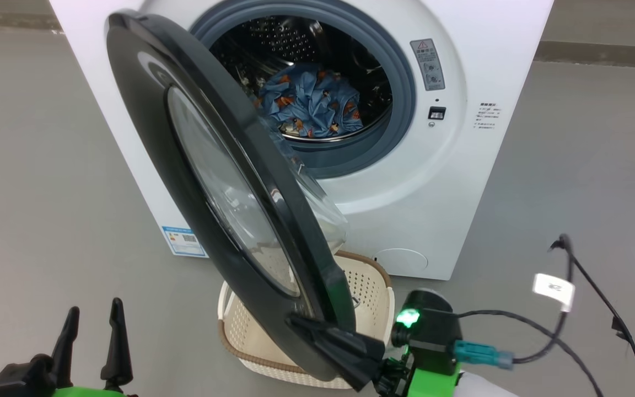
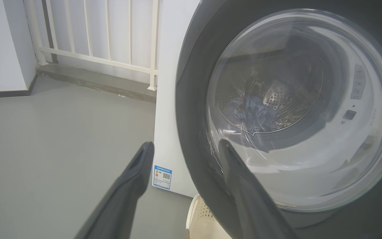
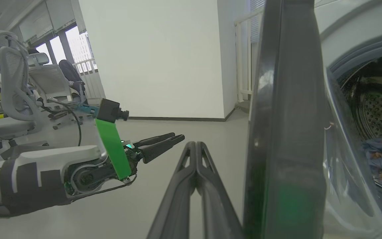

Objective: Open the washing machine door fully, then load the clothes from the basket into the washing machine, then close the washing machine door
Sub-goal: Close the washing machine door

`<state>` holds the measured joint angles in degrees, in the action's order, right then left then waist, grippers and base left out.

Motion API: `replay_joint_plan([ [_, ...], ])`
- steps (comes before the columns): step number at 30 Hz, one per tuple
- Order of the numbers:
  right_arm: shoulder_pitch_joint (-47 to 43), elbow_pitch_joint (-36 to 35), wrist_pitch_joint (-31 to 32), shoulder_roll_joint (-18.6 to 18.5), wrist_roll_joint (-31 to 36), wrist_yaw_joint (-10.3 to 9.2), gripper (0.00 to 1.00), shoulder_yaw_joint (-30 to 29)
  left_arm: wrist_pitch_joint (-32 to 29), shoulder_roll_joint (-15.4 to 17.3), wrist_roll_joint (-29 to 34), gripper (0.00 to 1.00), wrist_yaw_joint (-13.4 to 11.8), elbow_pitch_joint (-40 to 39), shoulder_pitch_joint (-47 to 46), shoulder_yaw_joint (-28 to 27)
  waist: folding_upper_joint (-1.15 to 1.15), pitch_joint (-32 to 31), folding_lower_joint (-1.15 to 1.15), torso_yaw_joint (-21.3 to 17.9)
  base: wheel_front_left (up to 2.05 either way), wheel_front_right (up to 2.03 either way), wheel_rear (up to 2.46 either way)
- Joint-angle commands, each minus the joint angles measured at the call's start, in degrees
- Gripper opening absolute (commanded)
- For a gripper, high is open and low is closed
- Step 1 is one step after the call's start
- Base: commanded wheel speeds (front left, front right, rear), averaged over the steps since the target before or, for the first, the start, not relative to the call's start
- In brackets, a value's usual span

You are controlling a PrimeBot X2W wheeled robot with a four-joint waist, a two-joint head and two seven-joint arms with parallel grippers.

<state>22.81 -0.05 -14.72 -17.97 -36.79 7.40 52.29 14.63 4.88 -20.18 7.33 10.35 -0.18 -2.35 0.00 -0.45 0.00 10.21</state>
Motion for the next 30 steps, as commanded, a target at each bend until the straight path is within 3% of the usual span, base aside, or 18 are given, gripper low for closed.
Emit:
replay_joint_plan([
  [1,1.28,0.15,0.08,0.13,-1.62,0.09,0.0,1.04,0.37,1.12,-0.57,1.0,0.14,-1.05,-1.7,-1.79,0.0,0.24,0.0,0.12,0.0,0.0,0.0],
  [16,3.14,10.96,1.07,-0.06,-3.96,0.09,0.0,2.77,0.37,1.79,-1.77,1.0,0.15,-1.02,-2.58,-1.25,0.0,2.23,0.0,0.2,0.0,0.0,0.0],
  [30,4.05,18.31,-0.2,-1.17,-0.95,0.09,0.0,-9.12,0.37,3.85,-3.43,1.0,0.15,-1.35,-5.18,-0.56,0.0,7.89,0.0,2.68,0.0,0.0,0.0],
])
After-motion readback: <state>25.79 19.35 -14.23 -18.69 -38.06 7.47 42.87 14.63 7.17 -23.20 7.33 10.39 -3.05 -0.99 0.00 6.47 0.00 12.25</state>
